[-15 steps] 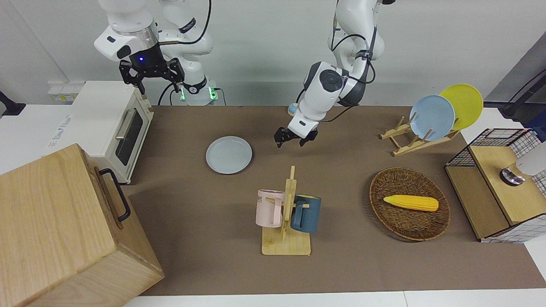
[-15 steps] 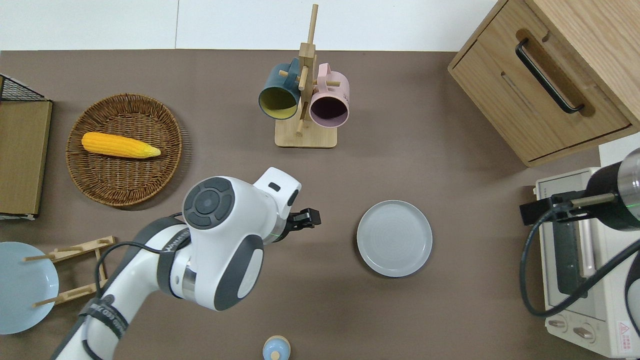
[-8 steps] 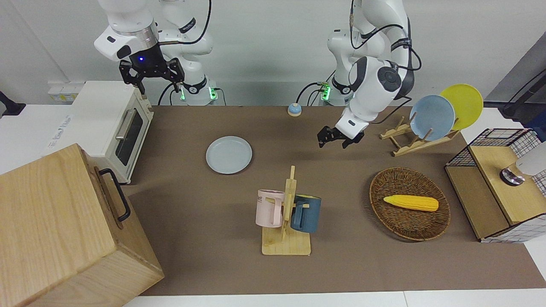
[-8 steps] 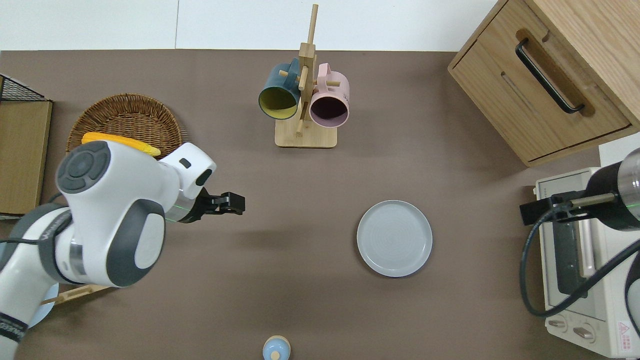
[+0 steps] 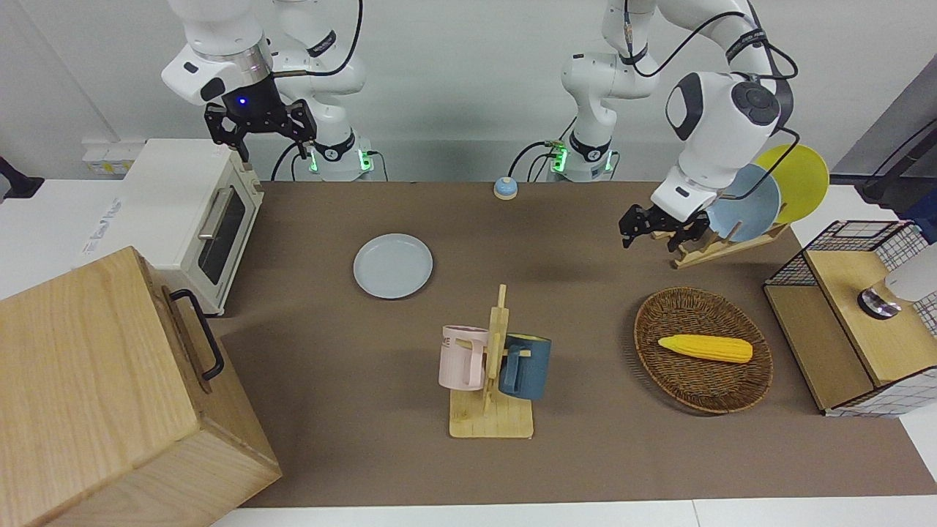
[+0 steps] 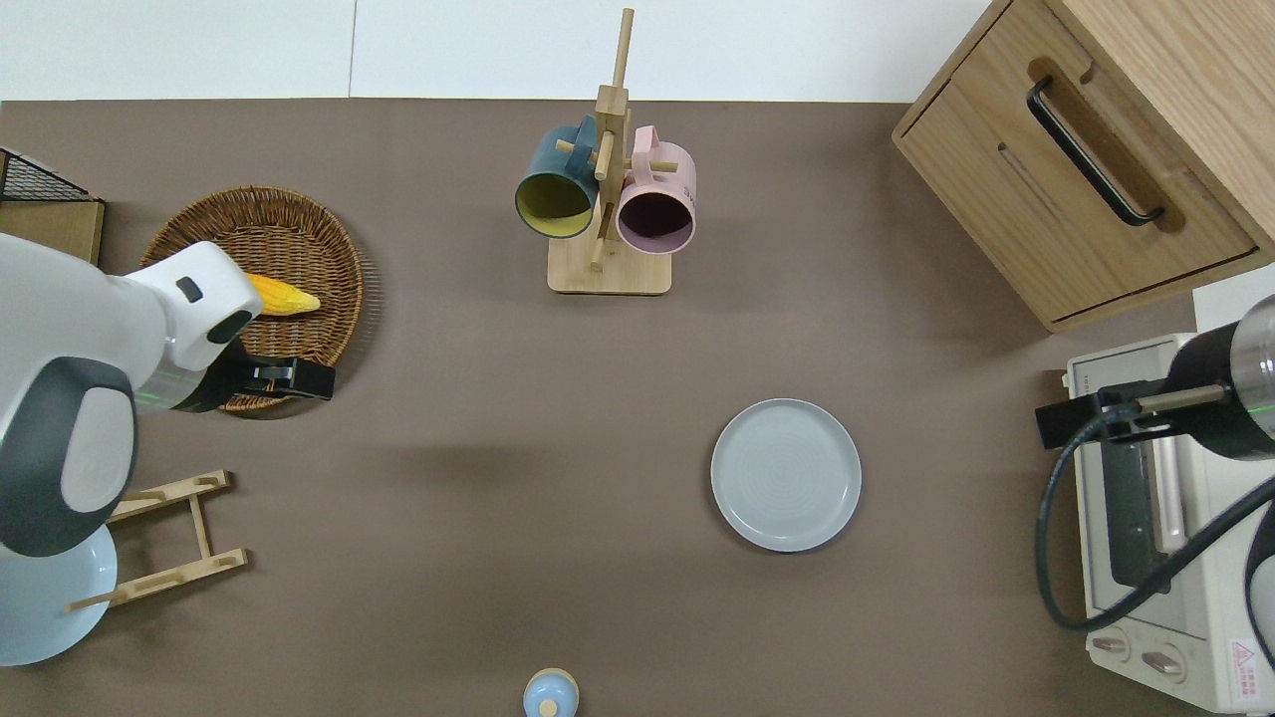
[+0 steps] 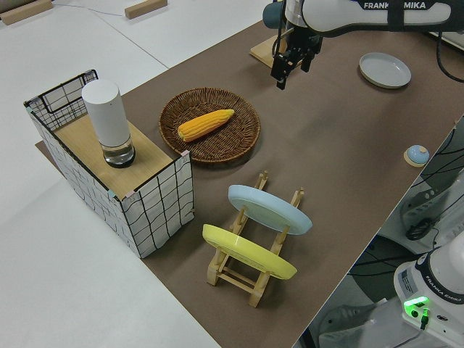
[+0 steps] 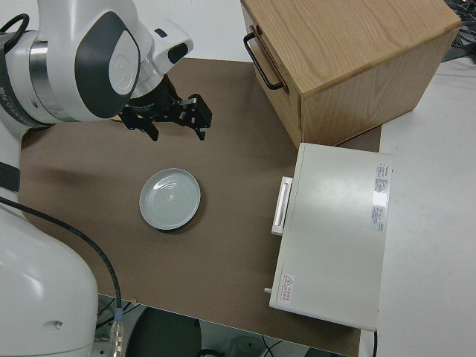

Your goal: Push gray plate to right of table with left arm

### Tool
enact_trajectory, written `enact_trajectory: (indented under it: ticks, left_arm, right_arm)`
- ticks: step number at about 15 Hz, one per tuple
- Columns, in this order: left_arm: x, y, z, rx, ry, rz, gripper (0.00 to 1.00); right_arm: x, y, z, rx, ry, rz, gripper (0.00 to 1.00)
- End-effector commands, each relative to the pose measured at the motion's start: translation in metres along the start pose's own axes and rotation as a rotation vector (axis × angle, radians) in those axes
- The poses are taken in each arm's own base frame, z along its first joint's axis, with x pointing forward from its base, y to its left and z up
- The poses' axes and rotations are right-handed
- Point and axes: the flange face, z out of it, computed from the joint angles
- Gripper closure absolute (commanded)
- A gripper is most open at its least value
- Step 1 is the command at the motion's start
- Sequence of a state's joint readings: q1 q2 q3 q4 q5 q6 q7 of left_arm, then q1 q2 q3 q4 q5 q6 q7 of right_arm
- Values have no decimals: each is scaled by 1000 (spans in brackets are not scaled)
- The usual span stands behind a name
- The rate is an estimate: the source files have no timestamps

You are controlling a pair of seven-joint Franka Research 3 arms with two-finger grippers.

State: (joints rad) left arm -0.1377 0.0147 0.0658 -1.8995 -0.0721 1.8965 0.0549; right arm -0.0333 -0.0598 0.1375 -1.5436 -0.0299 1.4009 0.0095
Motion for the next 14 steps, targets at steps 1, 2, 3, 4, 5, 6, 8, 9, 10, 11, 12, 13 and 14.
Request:
enact_trajectory:
  ticks: [1,2,3,4,5,6,8,9,10,11,12,13,14]
  left_arm:
    - [-5,-8,-64,98,16,42,9]
    - [-5,-6,-87,104,30,43,9]
    - [-5,-6,-101,105,36,41,9]
    - [-6,-6,-105,105,34,40,9]
    - [-7,-7,-107,103,32,34,9]
    - [-10,-7,-114,102,41,32,7]
    - [-11,-5,-130,101,61,33,9]
    - [-12,-6,-133,102,61,32,7]
    - [-13,-5,-135,105,61,33,9]
    - [-14,-7,-134,105,50,30,7]
    - [-15,-8,-134,104,43,28,7]
    - [-16,-8,-133,102,36,27,7]
    - [-16,-7,-133,101,35,27,9]
  right_arm:
    - [-5,3,-3,-10,-5,-1,5]
    - [-5,3,-3,-10,-5,-1,7]
    - [-5,3,-3,-10,-5,-1,5]
    - [-5,3,-3,-10,-5,-1,5]
    - [-5,3,-3,-10,-5,-1,5]
    - [-5,3,-3,-10,-5,-1,5]
    - [-5,3,-3,-10,-5,-1,5]
    - [-5,3,-3,-10,-5,-1,5]
    - [-5,3,-3,-10,-5,-1,5]
    - [-5,3,-3,-10,-5,-1,5]
    - [-5,3,-3,-10,-5,-1,5]
    - [-5,3,-3,-10,-5,-1,5]
    - [-5,3,-3,-10,-5,-1,5]
